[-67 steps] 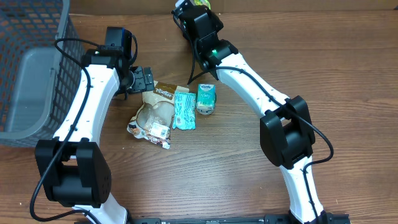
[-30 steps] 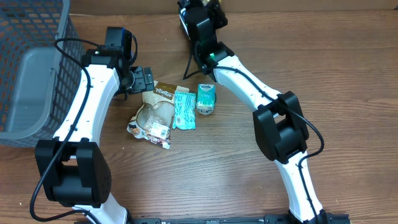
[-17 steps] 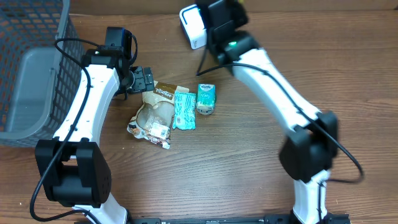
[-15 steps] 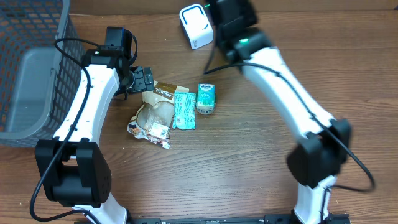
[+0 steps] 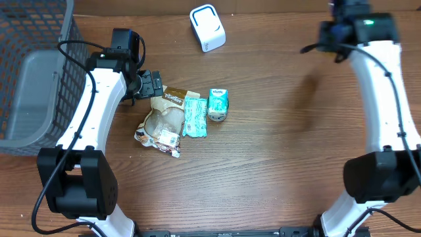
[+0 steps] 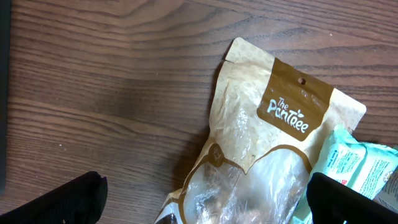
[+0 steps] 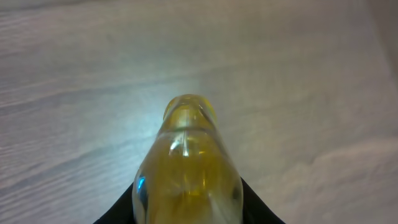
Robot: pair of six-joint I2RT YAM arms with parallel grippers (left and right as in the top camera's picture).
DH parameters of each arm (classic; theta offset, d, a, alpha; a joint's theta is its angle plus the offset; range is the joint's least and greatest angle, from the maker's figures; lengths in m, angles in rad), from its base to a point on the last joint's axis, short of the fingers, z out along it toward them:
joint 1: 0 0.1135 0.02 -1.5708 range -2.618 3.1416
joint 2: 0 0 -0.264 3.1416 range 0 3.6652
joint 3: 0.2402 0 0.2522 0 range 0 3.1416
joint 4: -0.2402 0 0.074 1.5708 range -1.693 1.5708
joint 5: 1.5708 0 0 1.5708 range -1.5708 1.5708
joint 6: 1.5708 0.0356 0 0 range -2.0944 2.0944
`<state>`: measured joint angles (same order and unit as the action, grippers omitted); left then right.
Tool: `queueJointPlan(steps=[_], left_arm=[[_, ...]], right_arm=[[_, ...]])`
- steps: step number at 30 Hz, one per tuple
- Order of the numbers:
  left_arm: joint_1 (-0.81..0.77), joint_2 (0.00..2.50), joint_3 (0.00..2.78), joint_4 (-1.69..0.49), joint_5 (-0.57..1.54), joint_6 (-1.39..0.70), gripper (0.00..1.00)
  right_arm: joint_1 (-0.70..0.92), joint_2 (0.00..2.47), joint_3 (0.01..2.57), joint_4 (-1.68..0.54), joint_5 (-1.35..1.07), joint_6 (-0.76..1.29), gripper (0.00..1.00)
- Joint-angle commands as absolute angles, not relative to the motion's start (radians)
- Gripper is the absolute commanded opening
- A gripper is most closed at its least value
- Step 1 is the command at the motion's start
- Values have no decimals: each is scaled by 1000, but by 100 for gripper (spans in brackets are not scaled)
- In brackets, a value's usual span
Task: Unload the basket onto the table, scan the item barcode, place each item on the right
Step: 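Move the bottle to the right side and set it down upright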
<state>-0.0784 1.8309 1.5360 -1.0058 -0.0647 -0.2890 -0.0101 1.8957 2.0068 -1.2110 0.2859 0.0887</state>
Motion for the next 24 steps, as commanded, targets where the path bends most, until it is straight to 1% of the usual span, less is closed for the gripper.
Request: queueJointPlan(steps=[1, 4, 6, 8, 16, 20, 22, 24], left_arm=[[-79, 1823, 1547, -1006, -70, -292, 100], [-79, 1823, 1547, -1006, -70, -292, 100], [-79, 1823, 1547, -1006, -70, -292, 100], [-79, 1823, 1547, -1006, -70, -292, 100], [-79, 1823, 1547, -1006, -70, -292, 100], [-79, 1823, 1547, -1006, -70, -292, 100], [-79, 1823, 1547, -1006, -70, -292, 100], [-79, 1823, 1547, -1006, -70, -292, 100]], right_arm=[[-99, 1875, 2016, -1247, 154, 132, 16], [-196, 1875, 1975, -1280, 150, 135, 17], [-225, 1875, 1942, -1278, 129, 135, 20], [-261, 1875, 1866, -1266, 81, 135, 20], [-278, 1876, 1674, -1160, 76, 134, 20], [-278, 1876, 1620, -1121, 76, 135, 20], [-278, 1876, 1610, -1120, 76, 135, 24], [-278, 1876, 1605, -1124, 76, 135, 24]])
